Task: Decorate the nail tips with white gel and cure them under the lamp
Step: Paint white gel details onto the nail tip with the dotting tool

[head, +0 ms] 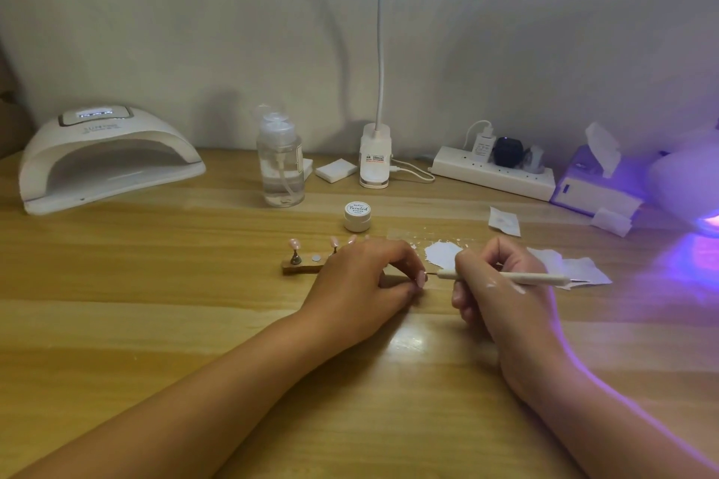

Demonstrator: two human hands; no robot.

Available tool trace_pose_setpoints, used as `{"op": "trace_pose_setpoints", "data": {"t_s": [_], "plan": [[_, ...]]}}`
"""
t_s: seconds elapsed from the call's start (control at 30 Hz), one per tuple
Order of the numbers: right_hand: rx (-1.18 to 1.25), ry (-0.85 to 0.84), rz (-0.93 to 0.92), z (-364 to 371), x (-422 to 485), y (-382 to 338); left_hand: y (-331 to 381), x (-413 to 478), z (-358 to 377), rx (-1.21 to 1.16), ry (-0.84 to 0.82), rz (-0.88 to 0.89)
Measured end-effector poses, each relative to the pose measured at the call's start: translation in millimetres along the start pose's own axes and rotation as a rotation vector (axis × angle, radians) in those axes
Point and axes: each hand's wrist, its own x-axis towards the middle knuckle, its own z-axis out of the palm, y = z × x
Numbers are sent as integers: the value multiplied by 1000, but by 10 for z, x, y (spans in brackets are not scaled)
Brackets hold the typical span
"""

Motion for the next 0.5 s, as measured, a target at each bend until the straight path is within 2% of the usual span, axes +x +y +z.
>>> {"op": "trace_pose_setpoints", "data": {"t_s": [0.5], "plan": [[-14,-15,-26,15,13,43,-1,2,-8,25,3,13]]}}
